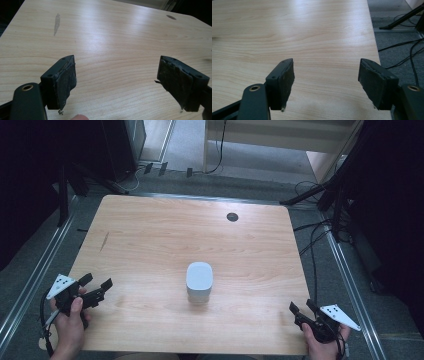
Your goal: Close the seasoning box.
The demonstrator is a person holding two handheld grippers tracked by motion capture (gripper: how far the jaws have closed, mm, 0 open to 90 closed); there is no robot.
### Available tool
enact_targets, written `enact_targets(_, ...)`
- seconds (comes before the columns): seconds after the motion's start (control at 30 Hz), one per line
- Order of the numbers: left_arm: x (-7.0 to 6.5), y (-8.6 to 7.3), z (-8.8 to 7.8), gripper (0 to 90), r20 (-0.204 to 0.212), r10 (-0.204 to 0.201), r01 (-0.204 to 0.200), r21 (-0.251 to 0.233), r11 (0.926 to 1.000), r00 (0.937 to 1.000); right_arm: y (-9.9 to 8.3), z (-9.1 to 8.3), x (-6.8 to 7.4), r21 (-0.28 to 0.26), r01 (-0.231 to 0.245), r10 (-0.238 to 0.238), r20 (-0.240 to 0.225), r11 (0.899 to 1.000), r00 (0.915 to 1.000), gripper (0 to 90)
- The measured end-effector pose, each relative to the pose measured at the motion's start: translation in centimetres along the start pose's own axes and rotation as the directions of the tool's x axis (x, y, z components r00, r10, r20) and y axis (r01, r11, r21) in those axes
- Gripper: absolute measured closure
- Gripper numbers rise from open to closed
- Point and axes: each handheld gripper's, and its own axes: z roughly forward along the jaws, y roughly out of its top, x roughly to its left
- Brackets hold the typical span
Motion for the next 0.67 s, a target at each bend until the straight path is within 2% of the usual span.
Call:
enact_targets(0.03, -0.01, 0.0, 0.01, 15.6, -0.001, 0.001, -0.001, 0.0, 1.0, 1.0, 0.0, 0.0, 0.0, 0.0, 0.0, 0.0, 0.0, 1.0, 1.0, 30.9)
enact_targets(0.13, 0.01, 0.01, 0.0, 15.6, 0.0, -0.001, 0.001, 0.001, 1.0, 1.0, 0.02, 0.16, 0.42, 0.016, 0.045, -0.045, 0.014, 0.999, 0.9989, 31.6)
enact_targets(0.53, -0.11, 0.04, 0.16, 15.6, -0.022, -0.002, 0.003, 0.007, 1.0, 0.9997, 0.1, 0.31, 0.23, 0.026, 0.017, -0.018, 0.011, 1.0, 0.9998, 31.8)
enact_targets(0.6, -0.25, 0.08, 0.25, 15.6, -0.034, 0.008, -0.007, 0.017, 0.9998, 0.9994, 0.09, 0.25, 0.31, 0.023, 0.021, -0.022, 0.02, 1.0, 0.9996, 33.2)
enact_targets(0.63, -0.34, 0.09, 0.25, 15.4, -0.033, 0.018, -0.017, 0.016, 0.9997, 0.9993, 0.06, 0.23, 0.53, 0.022, 0.033, -0.033, 0.019, 0.999, 0.9993, 36.4)
enact_targets(0.67, -0.52, 0.07, 0.14, 15.4, -0.022, 0.037, -0.037, 0.006, 0.9993, 0.9991, 0.01, 0.22, 0.76, 0.018, 0.032, -0.033, 0.032, 0.999, 0.9989, 44.1)
